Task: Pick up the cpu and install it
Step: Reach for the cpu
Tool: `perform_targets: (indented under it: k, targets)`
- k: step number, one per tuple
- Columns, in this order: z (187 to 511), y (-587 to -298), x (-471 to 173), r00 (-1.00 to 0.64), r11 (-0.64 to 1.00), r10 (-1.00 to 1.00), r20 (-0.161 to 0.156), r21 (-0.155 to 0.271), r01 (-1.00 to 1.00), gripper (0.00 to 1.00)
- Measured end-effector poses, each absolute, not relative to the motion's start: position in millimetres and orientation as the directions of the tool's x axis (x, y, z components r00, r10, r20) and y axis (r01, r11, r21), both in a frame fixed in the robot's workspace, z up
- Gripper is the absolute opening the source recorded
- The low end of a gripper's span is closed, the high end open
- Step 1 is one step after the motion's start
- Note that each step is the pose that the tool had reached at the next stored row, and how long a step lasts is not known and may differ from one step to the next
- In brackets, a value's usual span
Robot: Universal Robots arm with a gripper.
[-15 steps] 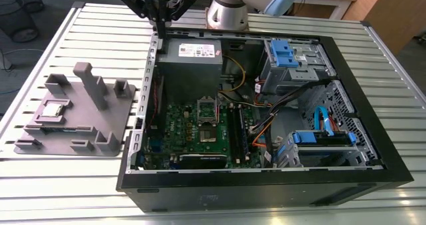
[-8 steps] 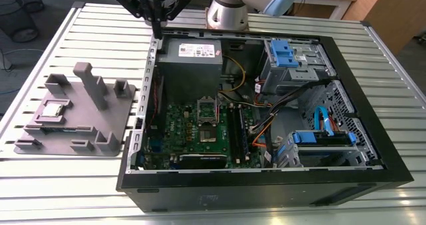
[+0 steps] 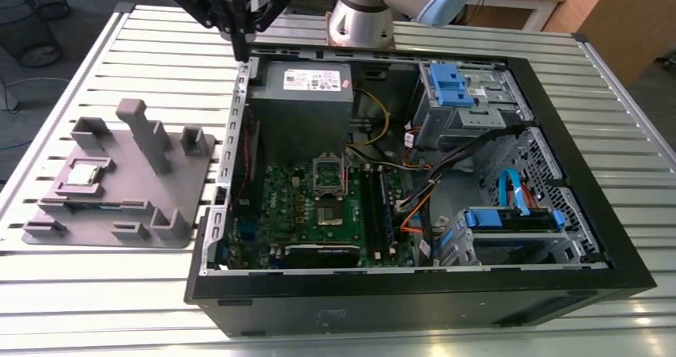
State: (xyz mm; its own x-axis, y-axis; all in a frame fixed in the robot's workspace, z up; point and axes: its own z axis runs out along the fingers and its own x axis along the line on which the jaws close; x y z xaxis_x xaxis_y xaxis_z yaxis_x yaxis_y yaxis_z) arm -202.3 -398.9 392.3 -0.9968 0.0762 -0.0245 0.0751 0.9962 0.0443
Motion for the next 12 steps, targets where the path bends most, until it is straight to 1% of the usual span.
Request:
perform_targets:
  k: [12]
  targets:
    - [392,-399,-217,-0.997,0.996,0.076,-0.024,0.044,0.075,0.11]
